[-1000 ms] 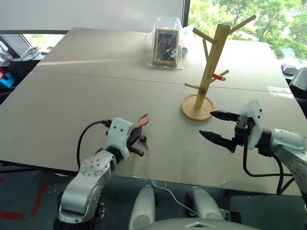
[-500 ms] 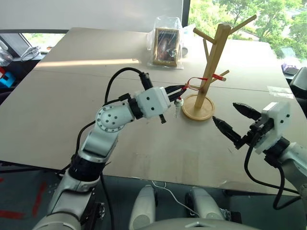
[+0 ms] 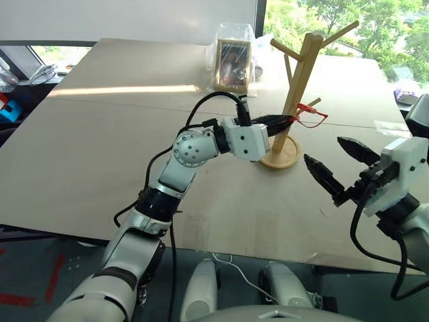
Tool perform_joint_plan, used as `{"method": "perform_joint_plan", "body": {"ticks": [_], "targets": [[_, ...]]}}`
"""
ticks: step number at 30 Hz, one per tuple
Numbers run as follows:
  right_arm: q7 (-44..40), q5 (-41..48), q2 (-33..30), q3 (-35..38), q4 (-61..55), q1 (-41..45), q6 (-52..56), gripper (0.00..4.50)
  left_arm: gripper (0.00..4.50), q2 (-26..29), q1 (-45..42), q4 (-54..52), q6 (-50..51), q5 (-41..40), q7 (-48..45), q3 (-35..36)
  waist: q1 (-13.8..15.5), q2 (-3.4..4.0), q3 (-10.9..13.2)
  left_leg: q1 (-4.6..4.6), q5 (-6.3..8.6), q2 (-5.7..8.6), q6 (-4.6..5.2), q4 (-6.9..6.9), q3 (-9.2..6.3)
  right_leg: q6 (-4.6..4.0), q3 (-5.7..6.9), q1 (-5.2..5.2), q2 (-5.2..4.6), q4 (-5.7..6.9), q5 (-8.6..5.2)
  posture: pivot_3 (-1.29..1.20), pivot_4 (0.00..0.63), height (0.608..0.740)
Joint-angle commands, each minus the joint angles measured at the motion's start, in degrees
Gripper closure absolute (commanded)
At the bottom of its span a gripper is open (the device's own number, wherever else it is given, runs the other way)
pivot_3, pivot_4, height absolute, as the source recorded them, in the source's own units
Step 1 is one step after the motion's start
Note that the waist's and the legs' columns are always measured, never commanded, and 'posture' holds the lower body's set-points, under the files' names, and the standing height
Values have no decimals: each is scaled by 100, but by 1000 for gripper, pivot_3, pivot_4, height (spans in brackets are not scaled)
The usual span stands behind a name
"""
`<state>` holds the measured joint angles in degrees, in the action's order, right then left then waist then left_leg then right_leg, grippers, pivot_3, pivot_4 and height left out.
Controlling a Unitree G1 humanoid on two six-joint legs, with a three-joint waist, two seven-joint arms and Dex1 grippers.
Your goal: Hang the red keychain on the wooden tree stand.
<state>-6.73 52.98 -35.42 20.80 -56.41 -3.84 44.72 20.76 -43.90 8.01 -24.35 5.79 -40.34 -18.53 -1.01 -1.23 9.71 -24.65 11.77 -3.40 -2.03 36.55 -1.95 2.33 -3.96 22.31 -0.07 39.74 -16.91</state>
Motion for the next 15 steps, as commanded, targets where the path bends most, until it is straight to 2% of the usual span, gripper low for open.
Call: {"method": "perform_joint_plan", "body": {"ticks": [1, 15], "targets": [[96, 159, -96, 182, -206, -12, -133, 0, 4458, -87, -242, 51, -206, 184, 222, 116, 9, 0, 0, -1, 0, 0, 0, 0, 0, 0, 1, 0, 0, 0, 0, 0, 150, 740], [288, 398, -125, 137, -86, -68, -240, 0, 4458, -17, -295, 127, 34, 781, 458, 89, 7, 0, 0, 0, 0, 0, 0, 0, -1, 0, 1, 0, 0, 0, 0, 0, 150, 740]]}}
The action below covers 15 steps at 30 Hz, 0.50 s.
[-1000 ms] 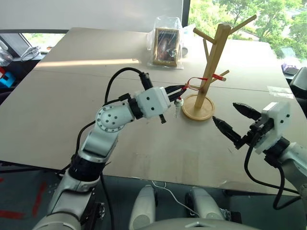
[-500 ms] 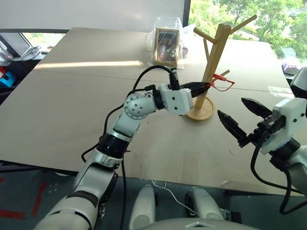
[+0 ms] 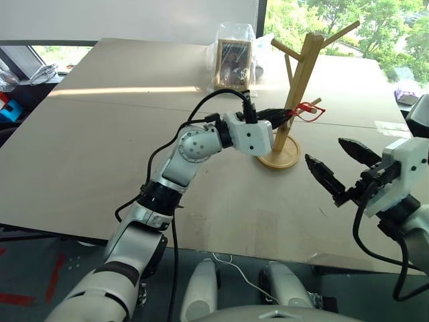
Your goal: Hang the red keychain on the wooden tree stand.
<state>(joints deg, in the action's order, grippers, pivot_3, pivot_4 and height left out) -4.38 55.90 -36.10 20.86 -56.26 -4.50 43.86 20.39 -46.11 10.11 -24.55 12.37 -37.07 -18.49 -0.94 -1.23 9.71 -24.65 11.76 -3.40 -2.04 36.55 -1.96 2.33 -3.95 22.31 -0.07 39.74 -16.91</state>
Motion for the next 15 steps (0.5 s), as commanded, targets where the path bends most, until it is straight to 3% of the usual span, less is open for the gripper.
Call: {"method": "perform_joint_plan", "body": {"ticks": [1, 7, 8, 10, 15], "targets": [[58, 108, -61, 116, -97, -4, -160, 0, 4458, 34, -72, -85, 76, 167, 139, 84, -1, 0, 0, 0, 0, 0, 0, 0, 0, 0, 0, 0, 0, 0, 0, 0, 150, 740], [41, 31, -97, -14, -37, -12, -174, 0, 4458, 78, -36, -127, 241, 172, 148, 137, 0, 0, 0, 0, 0, 0, 0, 0, 0, 0, 0, 0, 0, 0, 0, 0, 150, 740], [24, 20, -104, -33, -17, -1, -178, 0, 3742, 85, -16, -164, 261, 114, 103, 135, 0, 0, 0, 0, 0, 0, 0, 0, -1, 0, 0, 0, 0, 0, 0, 0, 150, 740], [-20, 4, -123, -66, 46, 43, -183, 0, 3181, 95, 24, -234, 323, 20, 38, 145, -2, 0, 0, 0, 0, 0, 0, 0, 0, 0, 0, 0, 0, 0, 0, 0, 150, 740], [-464, -366, -305, -202, 358, -119, -222, 0, 880, 142, 206, -573, 970, -551, -319, 319, -2, 0, 0, 1, 0, 0, 0, 0, 0, 0, 0, 0, 0, 1, 0, 0, 150, 740]]}}
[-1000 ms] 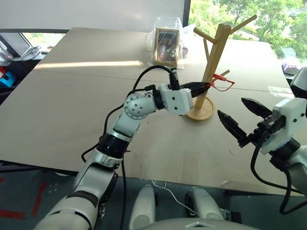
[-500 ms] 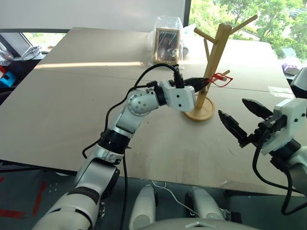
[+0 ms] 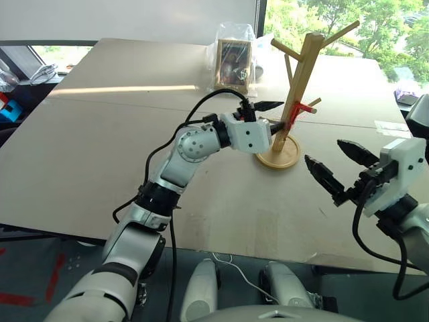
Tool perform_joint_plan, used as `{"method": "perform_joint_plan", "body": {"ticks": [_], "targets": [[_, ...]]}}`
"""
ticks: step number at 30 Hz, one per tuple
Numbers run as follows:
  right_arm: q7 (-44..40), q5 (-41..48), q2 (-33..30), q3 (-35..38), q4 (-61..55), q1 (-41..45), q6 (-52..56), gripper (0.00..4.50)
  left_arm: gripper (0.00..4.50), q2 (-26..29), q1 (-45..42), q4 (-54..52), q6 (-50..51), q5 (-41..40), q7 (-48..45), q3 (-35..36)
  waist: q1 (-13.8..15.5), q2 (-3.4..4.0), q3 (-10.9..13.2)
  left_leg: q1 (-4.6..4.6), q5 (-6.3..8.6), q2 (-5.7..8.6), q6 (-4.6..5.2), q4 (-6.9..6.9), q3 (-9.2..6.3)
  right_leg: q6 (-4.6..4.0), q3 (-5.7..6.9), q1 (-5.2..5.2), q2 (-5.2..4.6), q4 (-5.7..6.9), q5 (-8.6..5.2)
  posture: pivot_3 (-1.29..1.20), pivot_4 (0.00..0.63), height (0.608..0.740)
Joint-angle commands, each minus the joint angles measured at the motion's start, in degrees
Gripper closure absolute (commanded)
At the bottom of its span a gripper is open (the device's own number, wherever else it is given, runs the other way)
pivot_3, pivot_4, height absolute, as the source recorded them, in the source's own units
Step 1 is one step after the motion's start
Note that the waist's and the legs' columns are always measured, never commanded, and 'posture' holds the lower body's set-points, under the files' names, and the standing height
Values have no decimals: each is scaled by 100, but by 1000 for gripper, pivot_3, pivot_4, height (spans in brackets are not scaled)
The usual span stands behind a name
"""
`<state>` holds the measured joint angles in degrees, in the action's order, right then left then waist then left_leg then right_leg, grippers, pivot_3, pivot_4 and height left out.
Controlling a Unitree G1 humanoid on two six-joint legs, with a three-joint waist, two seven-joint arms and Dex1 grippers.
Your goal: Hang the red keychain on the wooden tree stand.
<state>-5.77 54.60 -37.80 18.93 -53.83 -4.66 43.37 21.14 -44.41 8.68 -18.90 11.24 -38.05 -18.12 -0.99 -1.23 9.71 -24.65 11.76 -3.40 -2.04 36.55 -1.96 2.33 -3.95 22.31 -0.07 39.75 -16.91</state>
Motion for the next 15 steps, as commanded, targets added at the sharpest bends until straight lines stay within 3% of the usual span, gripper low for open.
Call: {"method": "perform_joint_plan", "body": {"ticks": [1, 2, 5, 9, 15], "targets": [[-472, -328, -187, -20, 191, -145, -213, 0, 396, 98, 72, -517, 633, -597, -332, 336, 5, 0, 0, 0, 0, 0, 0, 0, 0, 0, 0, 0, 0, 0, 0, 0, 150, 740], [-625, -403, -244, -15, 273, -163, -256, 0, 91, 140, 125, -635, 989, -836, -480, 418, 0, 0, 0, 0, 0, 0, 0, 0, 0, 0, 0, 0, 0, 0, 0, 0, 150, 740], [-1087, -436, -462, 108, 662, 62, -345, 0, 91, 495, 324, -1171, 2874, -2055, -1035, 984, -61, 1, 0, 3, 0, 0, 0, 0, 1, 0, -1, 0, 0, 3, 0, 0, 150, 740], [-1625, -424, -746, 199, 1150, 491, -396, 0, 91, 1481, 478, -1672, 5339, -3621, -1742, 1853, -175, 3, 9, 7, -1, -3, 0, 1, -5, 1, 4, 1, 3, 11, -1, 0, 150, 740], [-2015, -564, -884, 225, 1565, 762, -438, 0, 91, 2365, 411, -1549, 6538, -4581, -2049, 2688, -105, 0, 14, -1, 0, -4, 0, 1, -6, 3, 11, 0, -1, 4, -3, 0, 150, 740]]}}
